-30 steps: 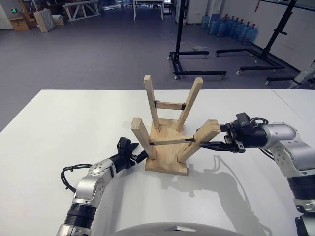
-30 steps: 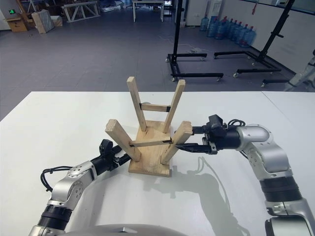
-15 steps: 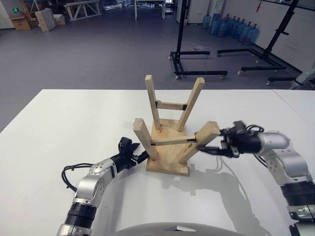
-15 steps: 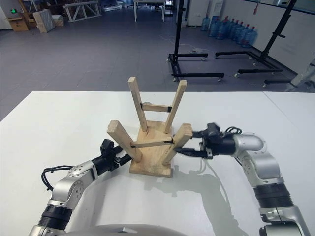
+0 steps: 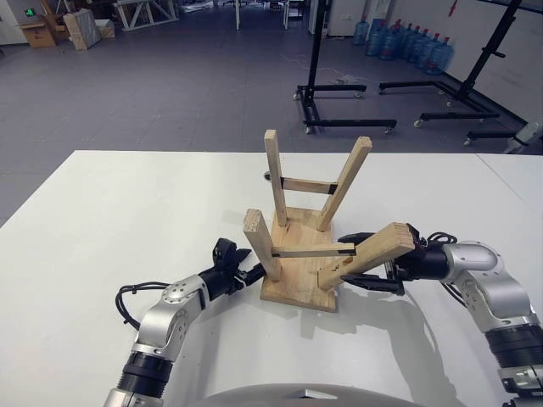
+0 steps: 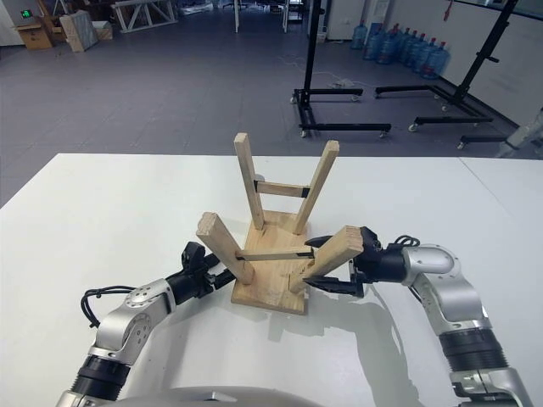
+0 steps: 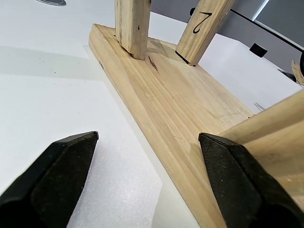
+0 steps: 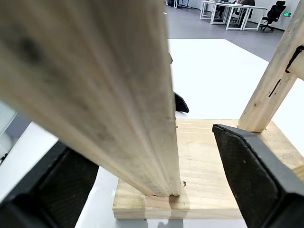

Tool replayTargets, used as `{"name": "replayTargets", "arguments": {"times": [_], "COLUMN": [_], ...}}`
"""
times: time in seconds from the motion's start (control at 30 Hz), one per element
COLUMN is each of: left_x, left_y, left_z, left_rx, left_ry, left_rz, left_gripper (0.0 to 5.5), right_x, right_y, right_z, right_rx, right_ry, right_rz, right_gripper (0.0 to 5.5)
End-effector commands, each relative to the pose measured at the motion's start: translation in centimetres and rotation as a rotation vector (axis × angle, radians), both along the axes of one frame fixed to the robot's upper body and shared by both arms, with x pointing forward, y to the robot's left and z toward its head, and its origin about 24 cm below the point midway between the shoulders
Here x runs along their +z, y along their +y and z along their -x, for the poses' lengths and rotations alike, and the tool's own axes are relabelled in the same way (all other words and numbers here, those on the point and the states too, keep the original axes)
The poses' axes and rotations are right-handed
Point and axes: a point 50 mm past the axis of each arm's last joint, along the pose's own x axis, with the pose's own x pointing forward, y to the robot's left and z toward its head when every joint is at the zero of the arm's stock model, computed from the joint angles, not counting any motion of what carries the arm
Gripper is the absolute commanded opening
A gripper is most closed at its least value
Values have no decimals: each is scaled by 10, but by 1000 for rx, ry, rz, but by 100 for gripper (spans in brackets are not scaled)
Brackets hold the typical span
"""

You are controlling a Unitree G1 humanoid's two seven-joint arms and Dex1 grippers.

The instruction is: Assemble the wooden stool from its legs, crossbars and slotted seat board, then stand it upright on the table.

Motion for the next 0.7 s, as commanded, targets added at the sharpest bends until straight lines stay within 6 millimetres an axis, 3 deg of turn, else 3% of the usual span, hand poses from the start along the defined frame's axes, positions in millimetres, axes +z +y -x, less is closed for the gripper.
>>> {"name": "replayTargets", "arguments": {"times": [0.03, 0.3, 0.47, 0.57, 0.7], "left_x": [0, 1, 6, 6, 6], "left_y": [0, 1, -4, -4, -5], "left_z": [3, 5, 6, 8, 9], "left_rx": [-3, 10, -5, -7, -7], "left_ry": [11, 0, -13, -10, -9], "left_rz": [-10, -9, 0, -1, -1], "left_gripper": [389, 389, 389, 389, 389], "right_x": [11, -12, -45, -53, -52], "right_y": [-10, -12, -13, -16, 2], "right_z": [7, 36, 44, 47, 49], "right_rx": [-25, 12, -128, -162, -181], "right_ry": [-1, 159, 199, 218, 185], "right_rz": [6, 87, 155, 173, 191], "right_gripper": [402, 402, 402, 402, 402]}}
